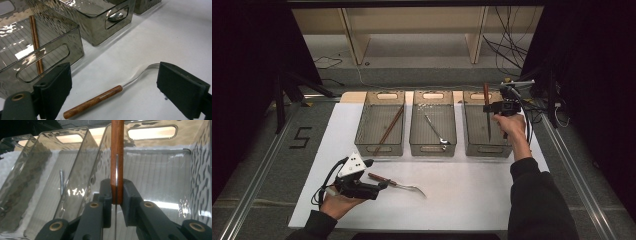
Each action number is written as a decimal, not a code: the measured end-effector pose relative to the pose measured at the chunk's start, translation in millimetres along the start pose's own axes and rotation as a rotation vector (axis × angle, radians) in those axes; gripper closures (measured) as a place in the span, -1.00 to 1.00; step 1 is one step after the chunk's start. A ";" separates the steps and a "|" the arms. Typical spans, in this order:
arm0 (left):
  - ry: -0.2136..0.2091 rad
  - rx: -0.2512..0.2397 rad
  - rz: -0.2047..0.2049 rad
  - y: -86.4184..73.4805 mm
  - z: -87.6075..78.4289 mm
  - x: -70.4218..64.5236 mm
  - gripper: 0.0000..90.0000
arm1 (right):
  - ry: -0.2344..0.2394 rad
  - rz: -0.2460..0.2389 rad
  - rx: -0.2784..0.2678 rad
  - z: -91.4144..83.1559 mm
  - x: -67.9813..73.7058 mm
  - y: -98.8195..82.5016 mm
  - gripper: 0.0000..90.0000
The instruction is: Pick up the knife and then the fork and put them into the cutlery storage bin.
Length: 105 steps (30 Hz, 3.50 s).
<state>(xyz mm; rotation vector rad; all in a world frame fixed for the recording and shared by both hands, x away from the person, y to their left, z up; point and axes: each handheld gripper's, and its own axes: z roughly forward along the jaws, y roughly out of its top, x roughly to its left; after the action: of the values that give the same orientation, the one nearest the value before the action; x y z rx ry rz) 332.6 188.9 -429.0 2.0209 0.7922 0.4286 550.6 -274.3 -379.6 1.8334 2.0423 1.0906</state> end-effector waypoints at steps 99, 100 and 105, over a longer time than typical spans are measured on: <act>-0.275 0.830 0.554 23.3 90.9 20.5 0.55 | 0.390 -0.455 -0.160 -103.6 72.9 -199.2 -0.47; -0.277 0.830 0.559 23.2 90.3 19.6 0.57 | 0.390 -0.455 -0.160 -103.5 72.8 -199.2 -0.47; -0.306 0.827 0.592 21.0 87.1 16.1 0.65 | 0.390 -0.453 -0.159 -103.0 72.4 -199.0 -0.47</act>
<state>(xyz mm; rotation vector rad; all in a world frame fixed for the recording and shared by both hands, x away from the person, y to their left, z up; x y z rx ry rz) 401.8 137.6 -458.3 3.0118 0.1461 0.0918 319.0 -241.0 -406.6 1.0644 2.3304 1.4936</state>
